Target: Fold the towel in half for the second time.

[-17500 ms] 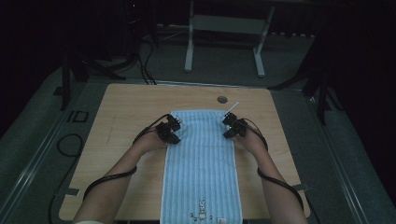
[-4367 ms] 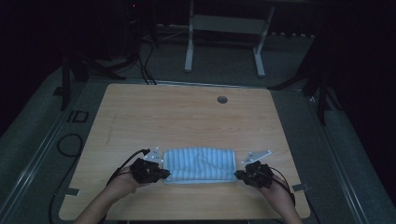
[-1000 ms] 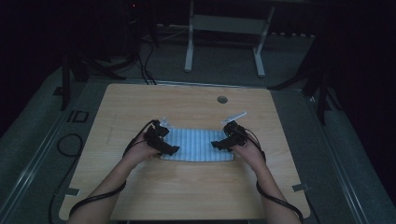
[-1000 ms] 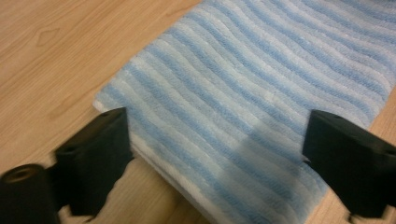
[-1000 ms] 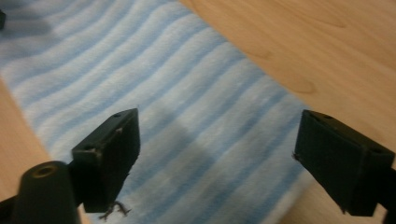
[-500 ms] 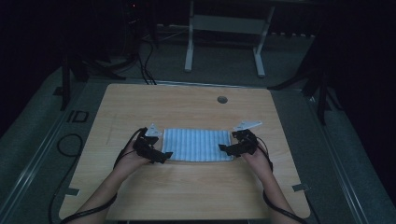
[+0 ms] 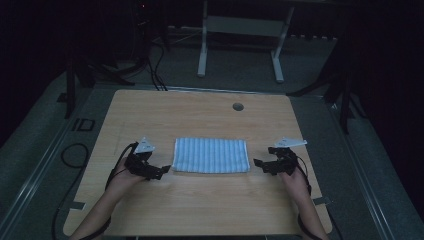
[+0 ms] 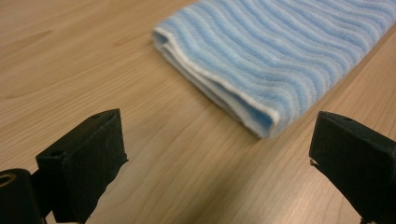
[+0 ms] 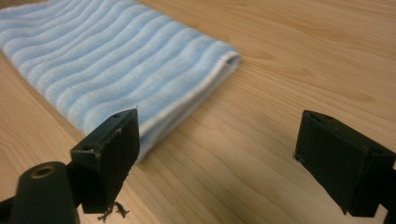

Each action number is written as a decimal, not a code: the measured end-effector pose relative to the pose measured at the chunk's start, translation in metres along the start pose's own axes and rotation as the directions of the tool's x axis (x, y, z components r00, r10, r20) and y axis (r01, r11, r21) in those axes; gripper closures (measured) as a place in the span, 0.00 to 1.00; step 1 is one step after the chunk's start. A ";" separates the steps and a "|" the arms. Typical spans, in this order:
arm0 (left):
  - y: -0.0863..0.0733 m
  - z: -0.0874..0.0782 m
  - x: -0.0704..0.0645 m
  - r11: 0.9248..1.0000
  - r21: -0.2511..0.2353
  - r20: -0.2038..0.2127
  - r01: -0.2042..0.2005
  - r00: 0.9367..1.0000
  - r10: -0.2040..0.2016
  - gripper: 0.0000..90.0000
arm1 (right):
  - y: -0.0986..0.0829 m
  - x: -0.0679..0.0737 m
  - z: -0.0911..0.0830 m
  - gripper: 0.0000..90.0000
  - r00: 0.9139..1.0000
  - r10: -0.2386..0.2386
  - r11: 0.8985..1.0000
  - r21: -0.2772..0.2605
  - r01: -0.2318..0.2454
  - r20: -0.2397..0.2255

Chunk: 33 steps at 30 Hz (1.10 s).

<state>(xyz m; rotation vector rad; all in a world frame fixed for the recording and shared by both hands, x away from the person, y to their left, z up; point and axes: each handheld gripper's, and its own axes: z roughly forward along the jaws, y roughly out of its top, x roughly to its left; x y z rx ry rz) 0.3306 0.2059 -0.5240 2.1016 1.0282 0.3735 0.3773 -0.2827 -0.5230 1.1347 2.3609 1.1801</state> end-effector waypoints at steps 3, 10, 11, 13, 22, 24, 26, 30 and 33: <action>-0.008 -0.004 0.003 1.000 0.001 -0.005 0.014 1.000 -0.014 0.04 | -0.008 -0.004 -0.006 0.16 1.000 0.013 1.000 -0.003 -0.013 0.022; -0.029 -0.015 0.011 0.998 -0.008 -0.028 0.061 0.998 -0.061 0.04 | -0.027 -0.015 -0.022 0.16 0.995 0.079 0.995 -0.060 -0.075 0.061; -0.033 -0.017 0.012 0.998 -0.005 -0.030 0.068 0.997 -0.068 0.04 | -0.028 -0.016 -0.024 0.16 0.994 0.083 0.995 -0.066 -0.079 0.064; -0.040 -0.020 0.014 0.997 -0.007 -0.042 0.082 0.996 -0.082 0.04 | -0.032 -0.019 -0.029 0.16 0.993 0.092 0.994 -0.070 -0.087 0.073; -0.062 -0.033 0.018 0.993 -0.022 -0.064 0.119 0.991 -0.121 0.04 | -0.052 -0.025 -0.042 0.15 0.981 0.118 0.992 -0.063 -0.110 0.151; -0.067 -0.036 0.018 0.993 -0.016 -0.079 0.119 0.990 -0.120 0.04 | -0.056 -0.024 -0.045 0.15 0.978 0.125 0.991 -0.068 -0.115 0.167; -0.071 -0.039 0.019 0.992 -0.027 -0.090 0.120 0.988 -0.122 0.04 | -0.062 -0.024 -0.048 0.15 0.976 0.134 0.990 -0.074 -0.123 0.170; -0.077 -0.045 0.019 0.989 -0.047 -0.090 0.142 0.985 -0.145 0.04 | -0.069 -0.025 -0.053 0.15 0.971 0.147 0.988 -0.077 -0.135 0.190; -0.080 -0.049 0.018 0.988 -0.056 -0.089 0.145 0.985 -0.150 0.04 | -0.073 -0.023 -0.060 0.15 0.970 0.162 0.984 -0.103 -0.145 0.183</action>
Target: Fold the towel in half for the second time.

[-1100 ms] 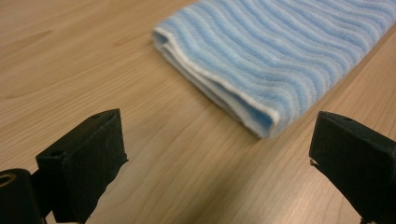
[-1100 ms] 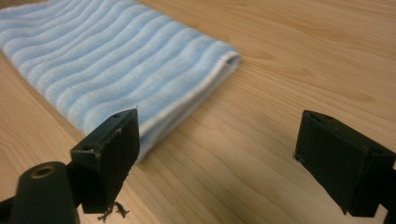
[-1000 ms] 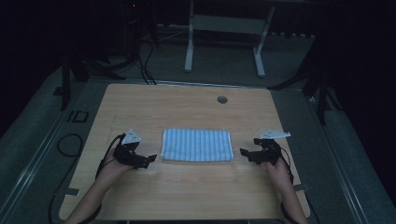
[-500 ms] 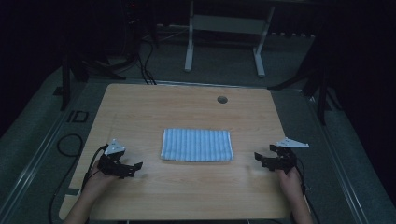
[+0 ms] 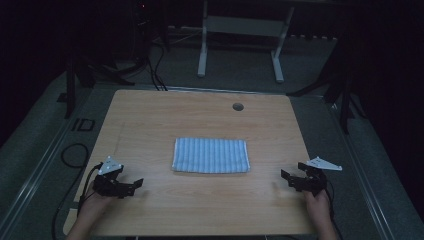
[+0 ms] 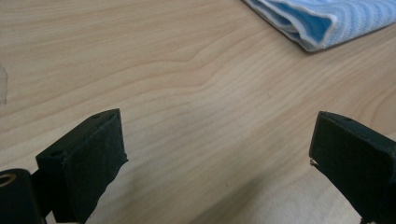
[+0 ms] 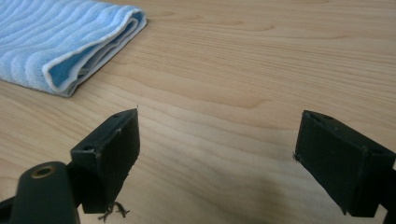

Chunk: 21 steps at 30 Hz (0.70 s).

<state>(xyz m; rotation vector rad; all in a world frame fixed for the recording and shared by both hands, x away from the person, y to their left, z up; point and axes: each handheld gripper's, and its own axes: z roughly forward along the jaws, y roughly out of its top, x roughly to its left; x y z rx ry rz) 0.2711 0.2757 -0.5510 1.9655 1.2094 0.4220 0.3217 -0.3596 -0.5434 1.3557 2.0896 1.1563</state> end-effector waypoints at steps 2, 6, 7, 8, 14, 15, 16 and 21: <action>-0.003 -0.004 0.001 1.000 -0.012 0.001 0.016 1.000 -0.016 0.04 | -0.004 0.001 -0.004 0.15 1.000 0.000 1.000 -0.008 0.000 0.012; -0.007 -0.007 0.003 1.000 -0.005 -0.018 0.026 0.999 -0.026 0.04 | -0.011 0.000 -0.010 0.15 0.999 -0.003 1.000 -0.010 0.003 0.041; -0.008 -0.008 0.003 0.999 -0.013 -0.021 0.032 0.999 -0.032 0.04 | -0.012 -0.001 -0.012 0.15 0.998 0.005 1.000 -0.023 -0.004 0.067; -0.009 -0.009 0.003 0.999 -0.023 -0.018 0.037 0.999 -0.037 0.04 | -0.013 -0.002 -0.013 0.15 0.997 0.019 0.999 -0.031 -0.017 0.073; -0.009 -0.013 0.004 0.997 -0.067 -0.031 0.026 0.999 -0.028 0.04 | -0.020 -0.010 -0.026 0.15 0.987 0.073 0.991 -0.119 -0.056 0.143; -0.009 -0.014 0.004 0.996 -0.080 -0.039 0.023 0.999 -0.027 0.04 | -0.020 -0.011 -0.027 0.15 0.985 0.080 0.991 -0.118 -0.062 0.151; -0.009 -0.016 0.005 0.995 -0.097 -0.049 0.023 0.998 -0.028 0.04 | -0.022 -0.013 -0.028 0.15 0.984 0.095 0.989 -0.124 -0.076 0.152; -0.010 -0.021 0.010 0.990 -0.136 -0.109 0.021 0.993 -0.036 0.04 | -0.025 -0.019 -0.031 0.15 0.975 0.144 0.981 -0.156 -0.118 0.166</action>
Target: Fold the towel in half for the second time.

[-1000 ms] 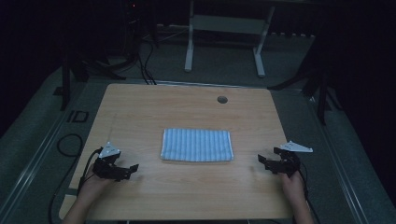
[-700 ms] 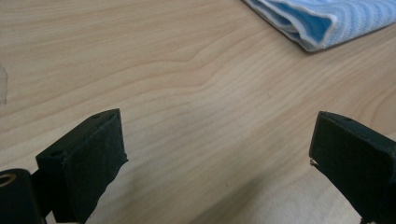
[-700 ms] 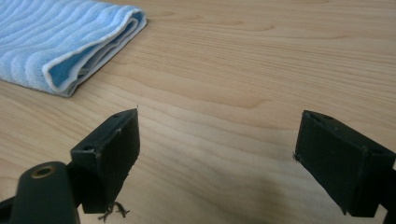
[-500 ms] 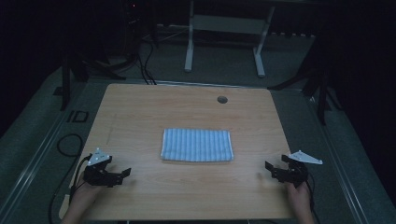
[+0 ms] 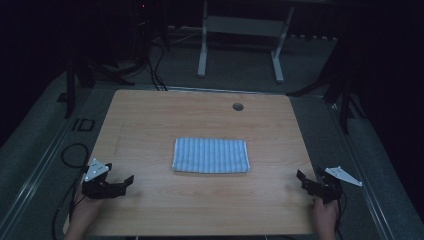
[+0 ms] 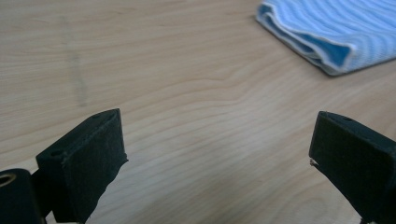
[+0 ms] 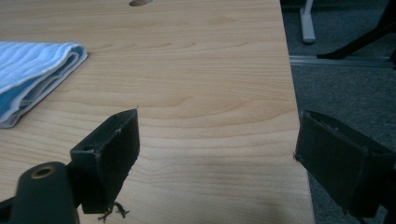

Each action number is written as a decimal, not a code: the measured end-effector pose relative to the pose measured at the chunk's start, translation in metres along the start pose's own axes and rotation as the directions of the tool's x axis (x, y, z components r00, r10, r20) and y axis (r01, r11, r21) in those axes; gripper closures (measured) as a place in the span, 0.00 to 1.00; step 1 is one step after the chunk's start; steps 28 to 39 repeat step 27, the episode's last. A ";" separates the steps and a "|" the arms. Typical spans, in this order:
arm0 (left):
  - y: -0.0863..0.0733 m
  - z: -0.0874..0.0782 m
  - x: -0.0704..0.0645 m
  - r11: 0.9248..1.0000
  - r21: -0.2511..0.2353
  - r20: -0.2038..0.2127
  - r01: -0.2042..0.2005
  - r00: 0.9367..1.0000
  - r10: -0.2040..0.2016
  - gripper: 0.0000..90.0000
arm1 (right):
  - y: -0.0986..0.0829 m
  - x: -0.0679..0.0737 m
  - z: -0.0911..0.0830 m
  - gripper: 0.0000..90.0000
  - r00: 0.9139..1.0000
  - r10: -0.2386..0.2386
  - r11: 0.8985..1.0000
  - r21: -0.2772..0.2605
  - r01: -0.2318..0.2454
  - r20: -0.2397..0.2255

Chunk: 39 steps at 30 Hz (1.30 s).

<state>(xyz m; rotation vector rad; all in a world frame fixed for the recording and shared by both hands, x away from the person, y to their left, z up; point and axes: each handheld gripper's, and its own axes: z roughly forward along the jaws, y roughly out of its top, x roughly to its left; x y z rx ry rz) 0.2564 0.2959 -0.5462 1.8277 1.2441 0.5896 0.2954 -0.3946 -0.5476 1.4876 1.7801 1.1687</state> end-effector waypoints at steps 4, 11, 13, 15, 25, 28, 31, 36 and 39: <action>-0.001 -0.002 0.002 1.000 -0.015 -0.041 0.025 0.999 -0.026 0.04 | -0.001 0.001 0.002 0.14 1.000 -0.005 1.000 0.006 0.004 0.021; -0.003 -0.003 0.003 0.998 -0.033 -0.099 0.061 0.993 -0.064 0.04 | -0.002 0.001 0.002 0.14 1.000 0.000 1.000 -0.003 0.000 0.027; -0.003 -0.003 0.003 0.998 -0.031 -0.098 0.063 0.993 -0.066 0.04 | -0.003 0.001 0.002 0.14 1.000 0.000 1.000 -0.002 0.000 0.030; -0.003 -0.003 0.003 0.998 -0.035 -0.098 0.060 0.993 -0.064 0.04 | -0.002 0.002 0.002 0.14 0.999 -0.004 1.000 0.001 0.004 0.036; -0.004 -0.003 0.004 0.997 -0.034 -0.089 0.073 0.993 -0.076 0.04 | -0.002 0.003 0.004 0.13 0.998 -0.010 1.000 0.024 0.009 0.062; -0.004 -0.003 0.004 0.996 -0.036 -0.088 0.076 0.993 -0.079 0.04 | -0.002 0.004 0.005 0.14 0.997 -0.018 0.999 0.035 0.015 0.076; -0.004 -0.003 0.004 0.996 -0.036 -0.088 0.076 0.993 -0.079 0.04 | -0.002 0.004 0.005 0.14 0.997 -0.018 0.999 0.035 0.015 0.076; -0.004 -0.003 0.004 0.996 -0.036 -0.088 0.076 0.993 -0.079 0.04 | -0.002 0.004 0.005 0.14 0.997 -0.018 0.999 0.035 0.015 0.076; -0.004 -0.003 0.004 0.996 -0.036 -0.088 0.076 0.993 -0.079 0.04 | -0.002 0.004 0.005 0.14 0.997 -0.018 0.999 0.035 0.015 0.076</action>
